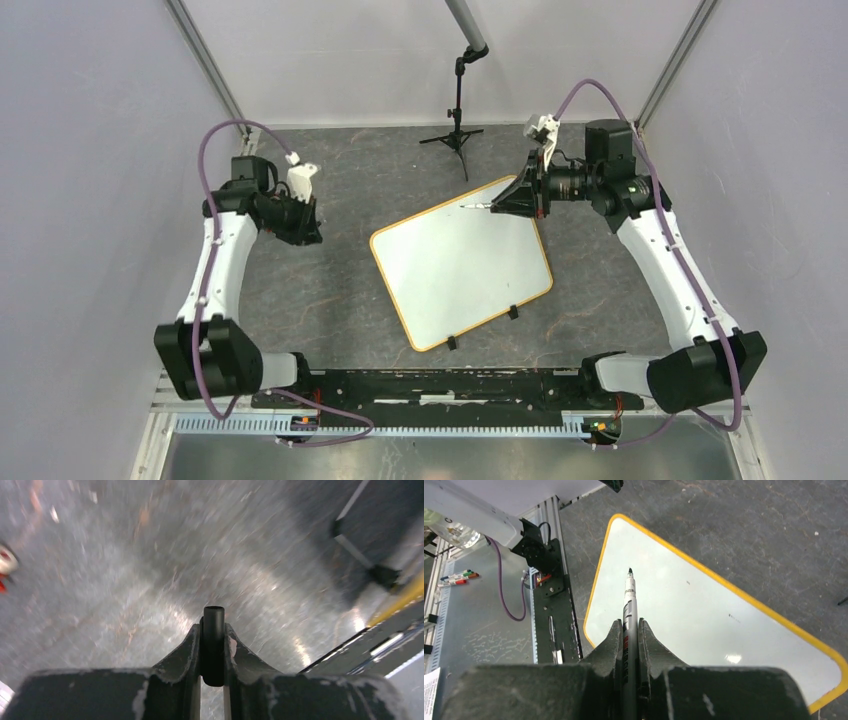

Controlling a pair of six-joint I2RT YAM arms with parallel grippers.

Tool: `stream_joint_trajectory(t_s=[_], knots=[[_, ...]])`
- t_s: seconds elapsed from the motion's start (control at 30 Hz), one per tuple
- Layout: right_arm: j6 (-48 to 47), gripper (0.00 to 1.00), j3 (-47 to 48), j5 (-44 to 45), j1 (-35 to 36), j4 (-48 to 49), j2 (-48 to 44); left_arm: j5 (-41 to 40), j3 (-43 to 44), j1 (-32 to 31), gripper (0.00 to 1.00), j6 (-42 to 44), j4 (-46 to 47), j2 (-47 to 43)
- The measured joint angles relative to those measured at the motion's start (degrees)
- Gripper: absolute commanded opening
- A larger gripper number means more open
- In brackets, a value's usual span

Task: Write a sentence on the whiteboard
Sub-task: Place the pen cap at the center of the board.

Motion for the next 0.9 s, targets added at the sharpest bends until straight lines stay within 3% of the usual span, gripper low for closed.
stream_joint_trajectory(t_s=[0.27, 0.53, 0.9], knots=[[-5.9, 0.00, -6.0, 4.0, 0.1, -3.2, -4.0, -15.3, -16.0, 0.9, 0.08, 0.0, 6.4, 5.2], [-6.9, 0.00, -11.7, 5.9, 0.1, -2.5, -4.4, -22.3, -21.8, 0.9, 0.12, 0.1, 13.2, 8.1], [-6.9, 0.00, -13.7, 6.3, 0.9, -0.5, -4.4, -28.3, -26.2, -1.5, 0.28, 0.1, 18.3, 10.8]])
